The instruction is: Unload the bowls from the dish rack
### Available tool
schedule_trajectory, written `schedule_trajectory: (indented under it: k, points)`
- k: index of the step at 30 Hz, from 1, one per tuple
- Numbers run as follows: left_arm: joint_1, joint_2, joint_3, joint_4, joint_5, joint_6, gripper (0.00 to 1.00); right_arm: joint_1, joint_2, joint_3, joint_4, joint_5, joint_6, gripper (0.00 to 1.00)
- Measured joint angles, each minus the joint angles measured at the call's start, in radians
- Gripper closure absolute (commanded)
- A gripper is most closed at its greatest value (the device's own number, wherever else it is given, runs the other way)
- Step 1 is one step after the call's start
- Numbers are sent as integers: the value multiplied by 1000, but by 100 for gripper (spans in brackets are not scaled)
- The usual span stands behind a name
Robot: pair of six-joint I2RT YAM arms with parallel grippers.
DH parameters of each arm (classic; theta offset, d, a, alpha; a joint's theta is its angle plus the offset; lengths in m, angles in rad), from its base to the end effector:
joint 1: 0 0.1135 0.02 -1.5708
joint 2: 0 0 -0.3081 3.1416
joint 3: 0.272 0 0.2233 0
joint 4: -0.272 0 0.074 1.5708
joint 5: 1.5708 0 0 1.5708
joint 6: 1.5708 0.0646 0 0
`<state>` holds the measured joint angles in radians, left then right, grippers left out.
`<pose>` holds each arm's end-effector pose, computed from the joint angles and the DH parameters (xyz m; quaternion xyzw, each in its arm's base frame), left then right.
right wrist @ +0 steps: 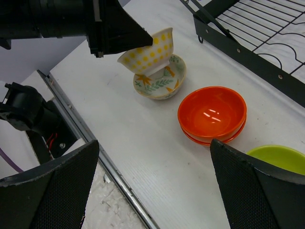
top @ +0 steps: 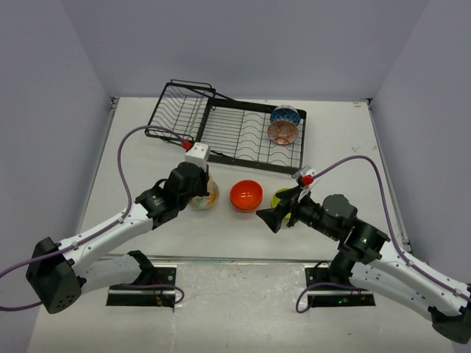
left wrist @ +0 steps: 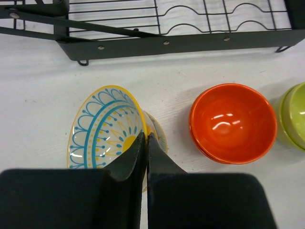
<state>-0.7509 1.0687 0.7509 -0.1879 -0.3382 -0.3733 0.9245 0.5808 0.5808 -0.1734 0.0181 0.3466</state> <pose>0.1702 -0.1296 0.3080 0.0755 0.8502 -0.1441 0.5008 0.0696 0.0903 0.3186 -0.2126 0.7356 0.3762 0.5217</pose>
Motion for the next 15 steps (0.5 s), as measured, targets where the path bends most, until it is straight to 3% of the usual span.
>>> schedule_trajectory:
  k: [15]
  points:
    - [-141, 144, 81, -40, -272, 75, 100, 0, -6, 0, -4, 0, -1, 1]
